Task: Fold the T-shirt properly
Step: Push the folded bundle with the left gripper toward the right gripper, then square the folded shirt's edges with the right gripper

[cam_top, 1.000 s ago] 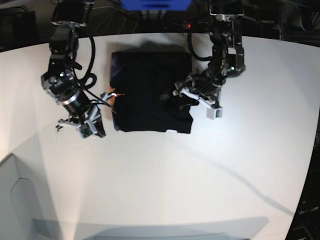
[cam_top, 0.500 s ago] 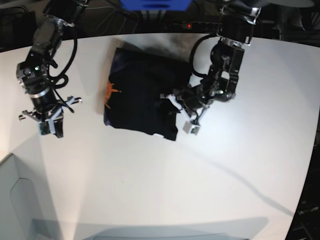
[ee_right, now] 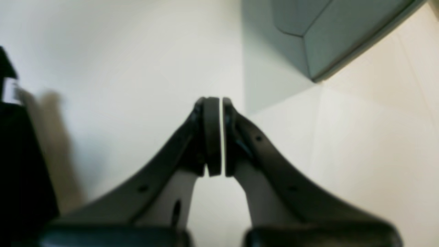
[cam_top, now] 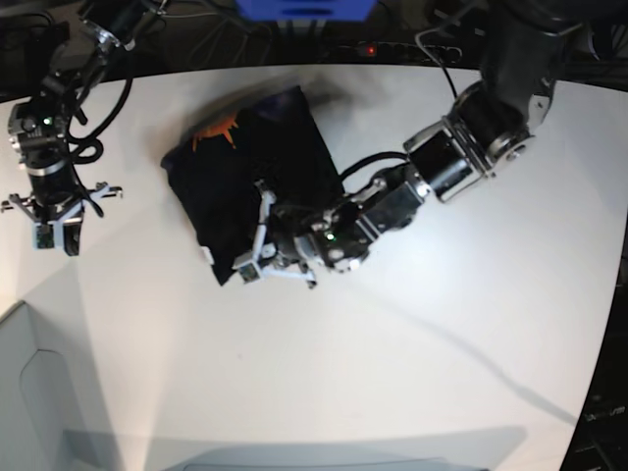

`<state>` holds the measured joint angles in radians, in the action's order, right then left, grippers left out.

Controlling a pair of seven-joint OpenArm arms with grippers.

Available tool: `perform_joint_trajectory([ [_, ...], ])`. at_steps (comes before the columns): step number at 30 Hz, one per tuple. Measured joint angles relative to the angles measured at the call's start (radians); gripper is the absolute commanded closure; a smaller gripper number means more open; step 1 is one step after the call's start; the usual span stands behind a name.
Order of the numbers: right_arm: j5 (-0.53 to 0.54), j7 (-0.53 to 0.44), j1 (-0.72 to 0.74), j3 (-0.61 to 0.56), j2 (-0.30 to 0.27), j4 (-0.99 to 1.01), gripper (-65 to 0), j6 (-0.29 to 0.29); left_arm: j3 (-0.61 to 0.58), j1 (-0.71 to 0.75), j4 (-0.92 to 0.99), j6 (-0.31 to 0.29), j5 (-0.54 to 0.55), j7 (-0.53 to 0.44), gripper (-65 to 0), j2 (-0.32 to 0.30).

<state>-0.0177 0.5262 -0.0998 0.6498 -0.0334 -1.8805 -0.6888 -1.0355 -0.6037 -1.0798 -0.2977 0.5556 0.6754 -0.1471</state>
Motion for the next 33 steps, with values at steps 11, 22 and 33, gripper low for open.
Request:
perform_joint_trajectory([
  [11,0.0,0.076,-0.006,0.071,0.001,-0.029,0.0,0.0,-0.126,-0.072,0.18,0.022,-0.361,-0.058,-29.2,0.229],
  [22,0.007,0.076,-0.071,0.07,0.007,-0.033,0.0,0.0,-0.016,-0.019,0.019,-0.01,-0.549,0.004,-50.9,0.24],
  [33,0.007,0.076,-0.143,0.064,0.13,-0.032,0.0,0.0,0.449,0.123,-0.418,-0.01,-0.608,0.137,-50.9,0.085],
])
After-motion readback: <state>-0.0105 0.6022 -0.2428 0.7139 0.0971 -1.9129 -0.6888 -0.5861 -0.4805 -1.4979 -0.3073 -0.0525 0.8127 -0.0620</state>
